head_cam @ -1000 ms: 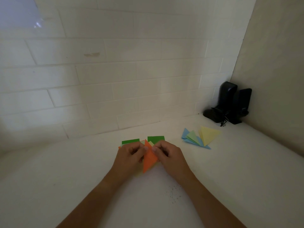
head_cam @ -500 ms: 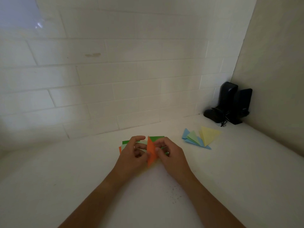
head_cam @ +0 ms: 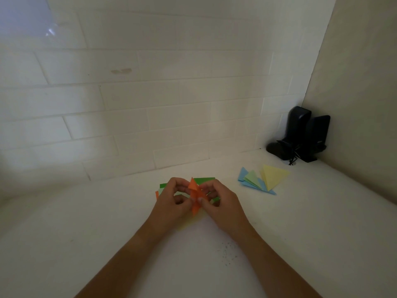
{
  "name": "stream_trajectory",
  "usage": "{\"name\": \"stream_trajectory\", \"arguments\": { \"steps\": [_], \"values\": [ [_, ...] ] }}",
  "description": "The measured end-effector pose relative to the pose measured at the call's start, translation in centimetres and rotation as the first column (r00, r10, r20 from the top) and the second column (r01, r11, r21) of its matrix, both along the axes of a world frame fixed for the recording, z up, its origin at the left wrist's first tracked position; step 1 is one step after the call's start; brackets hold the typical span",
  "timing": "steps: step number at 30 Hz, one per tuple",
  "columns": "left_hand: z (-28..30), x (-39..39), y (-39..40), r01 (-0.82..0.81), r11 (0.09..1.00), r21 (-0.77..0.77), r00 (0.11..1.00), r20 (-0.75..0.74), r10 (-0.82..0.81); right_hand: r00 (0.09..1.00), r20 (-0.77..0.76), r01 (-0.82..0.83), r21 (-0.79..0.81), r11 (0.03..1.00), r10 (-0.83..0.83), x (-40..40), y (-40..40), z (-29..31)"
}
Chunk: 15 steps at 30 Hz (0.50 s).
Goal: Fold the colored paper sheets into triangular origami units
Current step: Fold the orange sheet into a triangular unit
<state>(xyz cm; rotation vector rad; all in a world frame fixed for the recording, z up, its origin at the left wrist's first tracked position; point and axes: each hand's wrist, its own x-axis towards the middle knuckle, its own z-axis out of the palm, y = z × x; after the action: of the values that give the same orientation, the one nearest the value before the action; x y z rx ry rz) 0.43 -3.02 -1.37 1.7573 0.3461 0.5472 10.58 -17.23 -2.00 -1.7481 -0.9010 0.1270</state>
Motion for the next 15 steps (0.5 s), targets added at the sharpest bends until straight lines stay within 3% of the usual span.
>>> {"name": "stream_trajectory", "arguments": {
  "steps": [11,15],
  "values": [
    [0.93,-0.66,-0.69,0.102,0.995,-0.001,0.993,-0.054,-0.102,0.998,-0.014,0.067,0.027,0.997,-0.066,0.36,0.04,-0.50],
    [0.72,-0.44,-0.45,0.026,0.999,0.039,1.000,-0.017,-0.025,1.000,0.007,0.009,0.017,1.000,-0.009,0.12,-0.09,-0.21]
  ]
}}
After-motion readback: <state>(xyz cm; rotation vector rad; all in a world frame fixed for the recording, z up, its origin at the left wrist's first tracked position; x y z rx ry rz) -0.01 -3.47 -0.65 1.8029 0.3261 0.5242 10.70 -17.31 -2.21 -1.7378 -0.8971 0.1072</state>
